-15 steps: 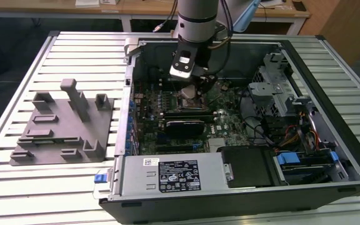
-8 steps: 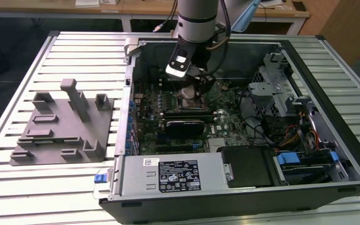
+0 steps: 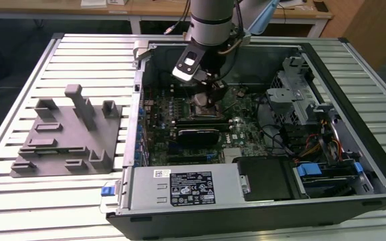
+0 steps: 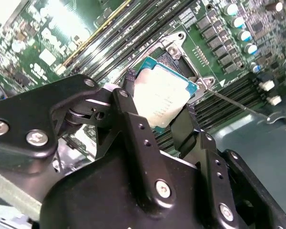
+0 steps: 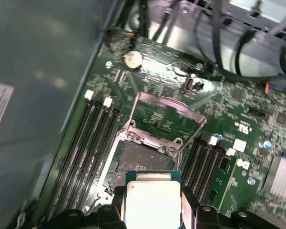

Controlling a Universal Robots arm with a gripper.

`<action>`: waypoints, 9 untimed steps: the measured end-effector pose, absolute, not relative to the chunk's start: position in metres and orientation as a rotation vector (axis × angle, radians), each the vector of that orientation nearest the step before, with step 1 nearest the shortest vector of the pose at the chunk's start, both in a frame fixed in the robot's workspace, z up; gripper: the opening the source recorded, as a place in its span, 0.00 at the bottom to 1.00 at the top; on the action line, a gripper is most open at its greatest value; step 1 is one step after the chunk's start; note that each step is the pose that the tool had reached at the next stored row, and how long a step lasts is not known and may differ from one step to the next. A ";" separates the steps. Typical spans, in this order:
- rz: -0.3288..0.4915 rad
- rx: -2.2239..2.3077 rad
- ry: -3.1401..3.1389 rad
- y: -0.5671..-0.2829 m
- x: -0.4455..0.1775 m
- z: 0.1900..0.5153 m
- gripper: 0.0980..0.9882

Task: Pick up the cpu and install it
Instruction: 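Place the cpu into insertion slot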

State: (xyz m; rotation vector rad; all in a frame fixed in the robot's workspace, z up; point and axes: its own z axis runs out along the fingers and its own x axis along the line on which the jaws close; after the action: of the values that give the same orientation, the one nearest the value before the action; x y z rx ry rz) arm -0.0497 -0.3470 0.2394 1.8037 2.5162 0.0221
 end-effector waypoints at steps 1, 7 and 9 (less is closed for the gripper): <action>0.021 1.828 2.498 -0.347 -0.050 0.239 0.50; 0.018 1.960 2.396 -0.347 -0.050 0.239 0.50; 0.016 2.004 2.359 -0.347 -0.050 0.239 0.50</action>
State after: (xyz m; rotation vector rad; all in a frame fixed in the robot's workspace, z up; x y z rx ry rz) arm -0.0497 -0.3470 0.2387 2.0038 2.3586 0.0164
